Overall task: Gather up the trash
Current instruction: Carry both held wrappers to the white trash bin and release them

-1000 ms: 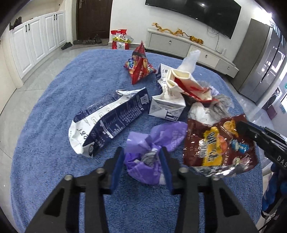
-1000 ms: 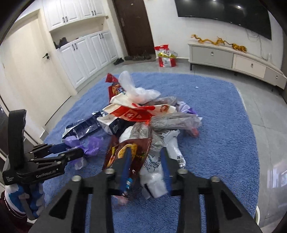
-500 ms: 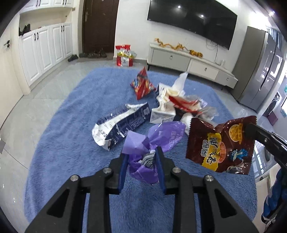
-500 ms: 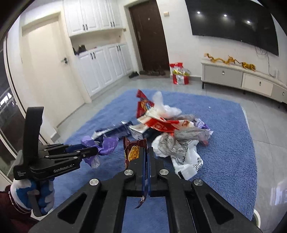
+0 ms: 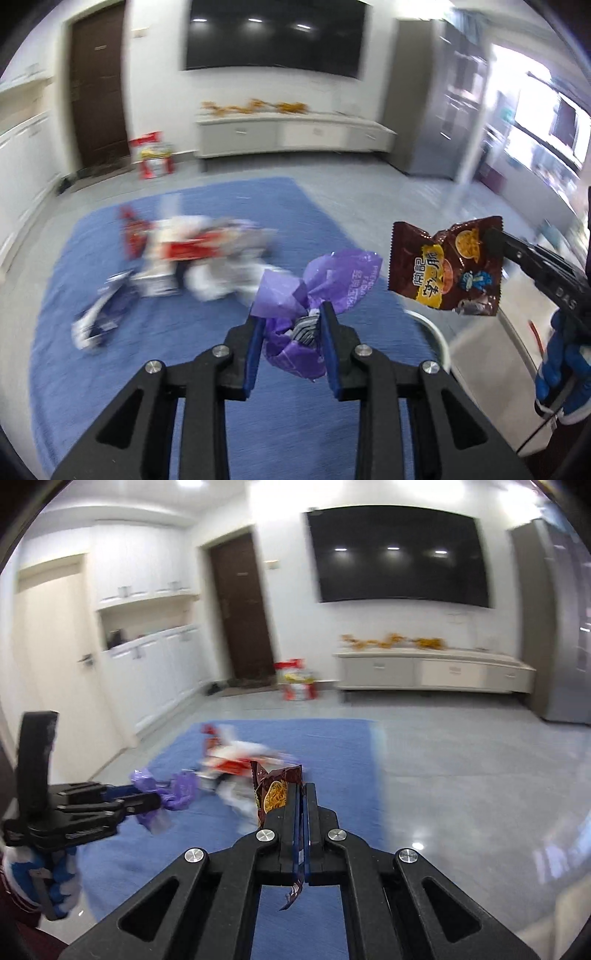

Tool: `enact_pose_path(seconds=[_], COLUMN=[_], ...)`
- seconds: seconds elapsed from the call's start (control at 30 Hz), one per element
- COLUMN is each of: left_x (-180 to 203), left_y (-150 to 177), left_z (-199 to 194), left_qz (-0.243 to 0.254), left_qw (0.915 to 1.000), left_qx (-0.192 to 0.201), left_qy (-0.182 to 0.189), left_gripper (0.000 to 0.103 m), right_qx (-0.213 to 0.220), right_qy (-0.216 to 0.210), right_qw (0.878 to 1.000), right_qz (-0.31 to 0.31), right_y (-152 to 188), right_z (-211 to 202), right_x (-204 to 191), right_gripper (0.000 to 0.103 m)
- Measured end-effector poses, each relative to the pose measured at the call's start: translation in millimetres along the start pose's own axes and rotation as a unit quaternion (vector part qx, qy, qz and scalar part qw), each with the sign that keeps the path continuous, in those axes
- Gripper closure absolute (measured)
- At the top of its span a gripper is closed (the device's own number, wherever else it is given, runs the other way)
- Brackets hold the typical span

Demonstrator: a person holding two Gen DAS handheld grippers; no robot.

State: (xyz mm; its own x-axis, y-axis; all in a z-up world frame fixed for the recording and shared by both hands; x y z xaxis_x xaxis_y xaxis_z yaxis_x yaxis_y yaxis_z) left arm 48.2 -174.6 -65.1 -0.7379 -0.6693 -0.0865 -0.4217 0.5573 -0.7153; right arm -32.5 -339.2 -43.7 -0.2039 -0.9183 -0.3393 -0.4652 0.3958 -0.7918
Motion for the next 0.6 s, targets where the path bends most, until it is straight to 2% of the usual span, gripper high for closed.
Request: enact_pose_path(seconds=[0.1, 0.23, 0.43, 0.6], left_x=[51.7, 116.6, 186.4, 206.3], left_y=[-17.1, -32.4, -33.7, -29.1], left_z=[31.6, 72.8, 134.2, 188.6], left_qz=[0.044, 0.086, 0.103, 0.095], left_qw=[0.9979, 0.9901, 0.9766, 0.9693], left_qx=[-0.015, -0.040, -0.104, -0.148], left_qy=[0.046, 0.104, 0.157, 0.172], left_gripper=[0.075, 0.075, 0.073, 0.071], right_qx=[0.003, -0.013, -0.059, -0.093], right_qy=[0.073, 0.135, 0.173, 0.184], right_qw=[0.997, 0.989, 0.978, 0.971], right_qz=[0.023, 0.057, 0.097, 0.123], right_y=[9.4, 28.6, 63.2, 88.9], right_z=[-15.8, -17.4, 13.4, 43.5], right_x=[61.7, 125.9, 182.4, 212.6], right_gripper=[0.102, 0.102, 0.102, 0.101])
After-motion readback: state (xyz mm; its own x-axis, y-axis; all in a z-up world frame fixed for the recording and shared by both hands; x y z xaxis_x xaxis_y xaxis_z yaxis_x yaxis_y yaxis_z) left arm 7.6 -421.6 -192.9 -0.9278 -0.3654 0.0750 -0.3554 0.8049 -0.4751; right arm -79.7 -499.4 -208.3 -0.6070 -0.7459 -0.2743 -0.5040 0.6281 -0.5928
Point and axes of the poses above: each gripper's, at about its wrist camera, not at the fingertips, and z roughly the way its jaws point, x to its right, y to its underside, the point moved 6 cm from there along z, roughly the way its jaws point, and after that the axes turned 14 degrees about z, right-handed, at the moved point
